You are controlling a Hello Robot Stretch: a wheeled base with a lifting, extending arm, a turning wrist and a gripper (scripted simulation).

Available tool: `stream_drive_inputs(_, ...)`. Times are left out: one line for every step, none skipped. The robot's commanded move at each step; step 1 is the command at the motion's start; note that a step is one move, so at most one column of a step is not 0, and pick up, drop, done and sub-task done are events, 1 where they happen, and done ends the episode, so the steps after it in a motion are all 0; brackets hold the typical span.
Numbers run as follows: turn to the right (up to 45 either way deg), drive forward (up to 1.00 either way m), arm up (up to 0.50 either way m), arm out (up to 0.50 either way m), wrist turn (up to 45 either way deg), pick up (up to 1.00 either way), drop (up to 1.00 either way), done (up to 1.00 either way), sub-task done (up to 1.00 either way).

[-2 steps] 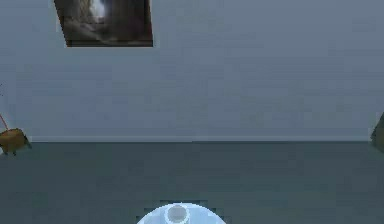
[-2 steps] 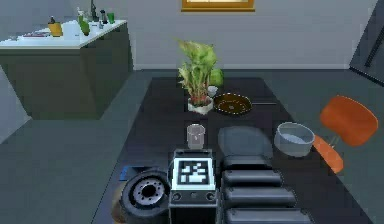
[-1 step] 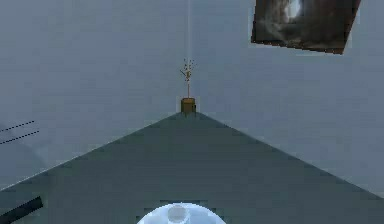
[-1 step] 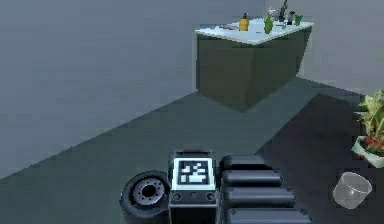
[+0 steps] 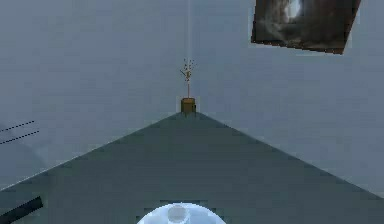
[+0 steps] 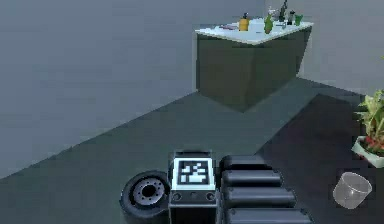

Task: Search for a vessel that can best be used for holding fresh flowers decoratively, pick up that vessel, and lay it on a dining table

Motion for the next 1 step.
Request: stream_drive_inputs(45.0, 0.0, 0.0, 0.0, 0.0, 0.0, 0.0, 0.0, 0.0)
